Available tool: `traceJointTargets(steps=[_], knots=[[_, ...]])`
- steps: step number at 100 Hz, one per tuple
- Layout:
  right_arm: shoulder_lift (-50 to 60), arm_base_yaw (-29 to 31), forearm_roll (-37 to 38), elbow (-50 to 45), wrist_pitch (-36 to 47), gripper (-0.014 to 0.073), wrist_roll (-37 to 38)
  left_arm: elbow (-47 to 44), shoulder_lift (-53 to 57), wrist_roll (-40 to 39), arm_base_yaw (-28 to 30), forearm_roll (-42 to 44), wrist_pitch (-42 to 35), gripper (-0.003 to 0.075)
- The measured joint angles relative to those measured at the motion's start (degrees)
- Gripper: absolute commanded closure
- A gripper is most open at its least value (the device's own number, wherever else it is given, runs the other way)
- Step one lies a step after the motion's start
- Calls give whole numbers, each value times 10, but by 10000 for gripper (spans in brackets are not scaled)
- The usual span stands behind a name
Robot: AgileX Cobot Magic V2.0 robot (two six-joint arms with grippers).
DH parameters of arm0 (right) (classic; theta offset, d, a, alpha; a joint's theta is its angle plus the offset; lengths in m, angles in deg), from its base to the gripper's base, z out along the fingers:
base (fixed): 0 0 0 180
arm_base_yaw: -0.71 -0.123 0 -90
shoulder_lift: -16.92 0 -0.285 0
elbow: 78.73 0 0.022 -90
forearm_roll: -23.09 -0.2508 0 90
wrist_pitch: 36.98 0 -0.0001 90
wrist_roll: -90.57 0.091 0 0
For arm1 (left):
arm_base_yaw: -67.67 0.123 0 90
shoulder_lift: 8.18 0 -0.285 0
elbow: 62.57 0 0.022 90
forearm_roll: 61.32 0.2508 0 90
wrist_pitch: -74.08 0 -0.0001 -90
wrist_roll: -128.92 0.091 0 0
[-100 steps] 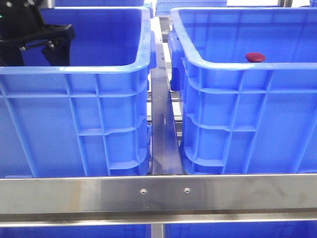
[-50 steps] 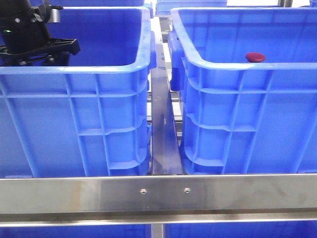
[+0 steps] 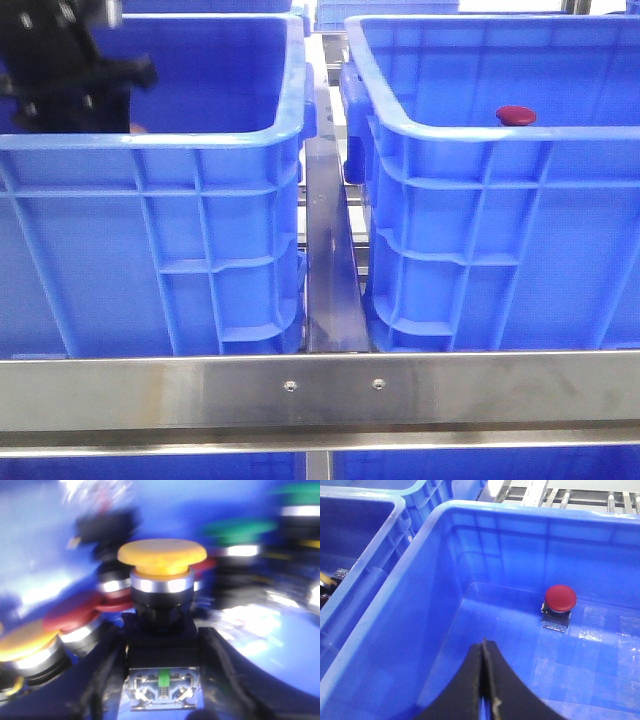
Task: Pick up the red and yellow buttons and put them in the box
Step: 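Lift the yellow button with the left gripper and pass it to the right gripper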
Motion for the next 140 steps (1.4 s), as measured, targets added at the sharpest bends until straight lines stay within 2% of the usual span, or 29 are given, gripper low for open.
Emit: traceJointTargets(steps=[18,35,40,48,53,55,56,62,67,74,96,122,140], knots=[[0,0,0,4,-9,656,0,0,49,125,0,-74,49,614],[0,0,-4,32,-55,650,0,0,64,263,0,-195,103,614],[0,0,-7,42,-68,623,0,0,65,292,0,-229,108,614],[0,0,-17,54,-88,505,0,0,69,335,0,-281,109,614],[-4,0,-26,61,-100,398,0,0,74,353,0,-309,109,615],[-5,0,-30,64,-106,327,0,0,76,361,-1,-318,109,614],[-7,0,-33,65,-107,327,0,0,76,363,-1,-322,109,615],[-16,0,-49,70,-117,148,0,0,84,376,-5,-336,109,614],[-24,0,-63,71,-122,48,0,0,88,381,-10,-339,109,614],[-39,0,-80,71,-124,-39,0,0,91,385,-19,-339,109,614],[-99,0,-127,101,-162,-55,0,0,92,389,-64,-339,109,614],[-187,0,-151,205,-314,-55,35,0,92,390,-111,-336,110,614],[-244,0,-151,255,-413,-55,70,0,92,390,-121,-334,110,614]])
